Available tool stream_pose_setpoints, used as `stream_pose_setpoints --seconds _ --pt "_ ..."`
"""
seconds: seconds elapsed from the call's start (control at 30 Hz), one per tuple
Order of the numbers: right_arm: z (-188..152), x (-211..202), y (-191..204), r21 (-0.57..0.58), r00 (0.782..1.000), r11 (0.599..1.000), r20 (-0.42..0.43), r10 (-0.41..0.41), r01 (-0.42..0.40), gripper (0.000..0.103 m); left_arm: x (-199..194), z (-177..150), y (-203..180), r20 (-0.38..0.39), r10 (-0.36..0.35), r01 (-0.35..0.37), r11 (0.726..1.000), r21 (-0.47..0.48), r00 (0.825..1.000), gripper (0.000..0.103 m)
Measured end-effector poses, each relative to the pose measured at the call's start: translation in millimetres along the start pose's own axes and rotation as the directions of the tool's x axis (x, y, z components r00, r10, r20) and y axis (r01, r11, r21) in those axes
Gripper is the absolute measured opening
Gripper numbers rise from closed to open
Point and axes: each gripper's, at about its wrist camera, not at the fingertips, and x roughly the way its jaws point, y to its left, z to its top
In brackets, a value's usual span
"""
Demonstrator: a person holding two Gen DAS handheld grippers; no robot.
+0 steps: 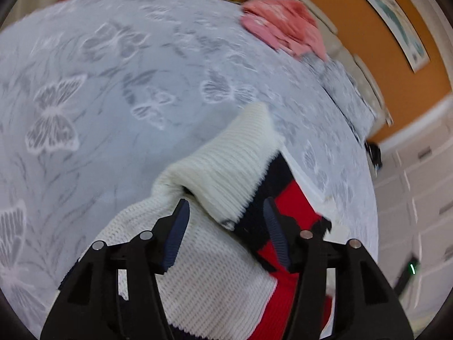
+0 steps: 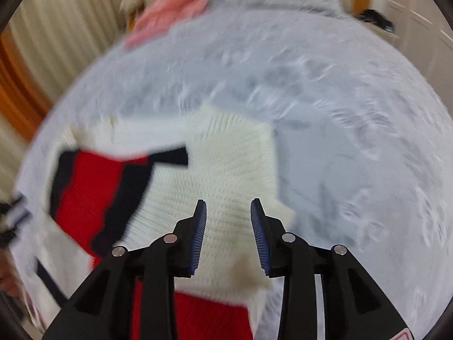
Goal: Fold small clothes
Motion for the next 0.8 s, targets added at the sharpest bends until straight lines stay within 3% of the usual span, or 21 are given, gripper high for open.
stream_pose_setpoints --seconds 0.07,0.13,0.2,0.3,0.33,0.43,0.5,0.53,0.6,0.63,0.67,0.73,0.8 --pt "4 24 -4 0.018 0.997 0.998 -0.046 -0.066 0.067 0.013 -1 -3 -12 0.007 0.047 -0.047 0.995 0.088 0.999 0.053" --pt "9 3 -2 0.086 0.997 0.994 0.015 -0.071 0.07 0.01 -1 -7 -24 0.025 0.096 -0.099 0.977 0.189 0.995 0.054" --pt "16 -26 22 0.074 0.994 0.997 0.105 0.023 -0.031 0.016 2 -8 -26 0.026 0.1 -0.103 0.97 0.221 0.995 0.06" --pt "28 -18 81 -0.036 0.976 0.976 0.039 0.214 -0.213 0.02 2 -17 -22 -0.01 0.098 -0.093 0.973 0.212 0.995 0.06" --pt "32 -14 99 -0.065 0.971 0.969 0.025 0.24 -0.238 0.022 3 -20 -19 -0.022 0.101 -0.094 0.976 0.197 0.995 0.06" --pt "54 16 172 -0.172 0.952 0.937 -0.028 0.304 -0.305 0.04 1 -27 -13 -0.033 0.106 -0.099 0.98 0.171 0.994 0.06" --pt "62 43 201 -0.212 0.957 0.934 -0.081 0.277 -0.288 0.059 -2 -32 -8 -0.048 0.103 -0.094 0.982 0.164 0.994 0.06" --pt "64 57 211 -0.237 0.964 0.936 -0.115 0.238 -0.259 0.058 -4 -34 -3 -0.053 0.112 -0.102 0.98 0.169 0.992 0.06" --pt "61 90 232 -0.317 0.977 0.934 -0.185 0.108 -0.164 0.045 -7 -34 2 -0.058 0.125 -0.112 0.977 0.181 0.99 0.06" --pt "60 88 237 -0.354 0.98 0.922 -0.168 0.102 -0.156 0.033 -9 -33 6 -0.06 0.131 -0.117 0.975 0.187 0.99 0.06" --pt "65 78 240 -0.367 0.982 0.916 -0.158 0.107 -0.159 0.008 -12 -31 11 -0.061 0.133 -0.119 0.973 0.195 0.989 0.06" --pt "78 52 237 -0.34 0.995 0.935 -0.039 0.094 -0.102 0.007 -17 -28 20 -0.048 0.141 -0.129 0.972 0.195 0.989 0.06" --pt "84 31 227 -0.289 0.988 0.954 0.107 0.111 -0.076 0.01 -19 -26 27 -0.039 0.143 -0.133 0.974 0.183 0.989 0.06"
